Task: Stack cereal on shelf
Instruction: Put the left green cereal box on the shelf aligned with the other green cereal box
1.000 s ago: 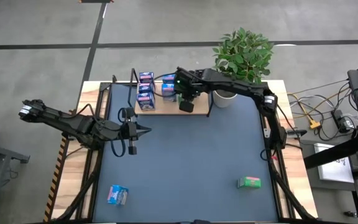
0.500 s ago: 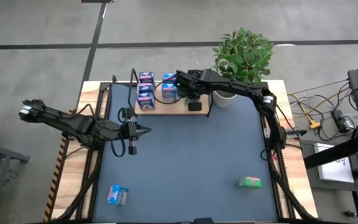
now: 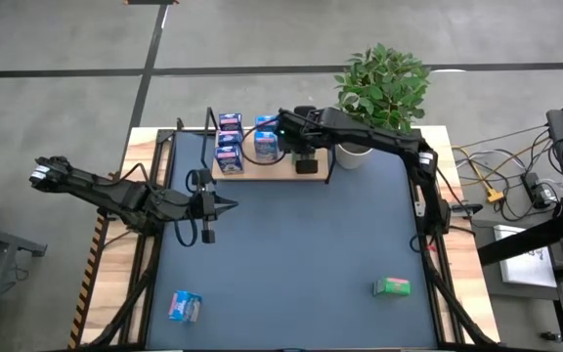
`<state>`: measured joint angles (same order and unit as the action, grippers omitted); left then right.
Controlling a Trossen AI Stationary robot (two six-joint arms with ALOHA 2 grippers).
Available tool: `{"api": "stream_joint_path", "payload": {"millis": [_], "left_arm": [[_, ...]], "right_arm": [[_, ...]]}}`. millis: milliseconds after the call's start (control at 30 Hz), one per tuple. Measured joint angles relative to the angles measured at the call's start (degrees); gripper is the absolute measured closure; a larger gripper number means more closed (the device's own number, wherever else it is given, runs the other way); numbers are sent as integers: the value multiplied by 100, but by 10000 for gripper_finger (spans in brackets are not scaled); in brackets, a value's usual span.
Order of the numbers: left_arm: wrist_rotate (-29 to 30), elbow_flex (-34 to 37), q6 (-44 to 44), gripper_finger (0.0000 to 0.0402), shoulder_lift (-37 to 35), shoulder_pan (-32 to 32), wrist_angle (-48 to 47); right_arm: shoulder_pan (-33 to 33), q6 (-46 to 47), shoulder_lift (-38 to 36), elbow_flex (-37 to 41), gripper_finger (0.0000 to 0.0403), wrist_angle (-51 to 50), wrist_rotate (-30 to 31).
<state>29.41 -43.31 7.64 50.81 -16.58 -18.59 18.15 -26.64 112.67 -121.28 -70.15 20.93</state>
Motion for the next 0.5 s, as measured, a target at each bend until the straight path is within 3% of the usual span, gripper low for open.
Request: {"api": "stream_joint_path", "payload": {"millis": [200, 400, 500], "left_arm": [[0, 0, -14, 402, 0, 0, 0], [2, 0, -61, 402, 0, 0, -98], [2, 0, -63, 402, 0, 1, -96]], "right_arm": [[-227, 448, -3, -75, 390, -18, -721], [-465, 763, -5, 517, 390, 205, -702], [-494, 807, -7, 951, 390, 475, -410]]}}
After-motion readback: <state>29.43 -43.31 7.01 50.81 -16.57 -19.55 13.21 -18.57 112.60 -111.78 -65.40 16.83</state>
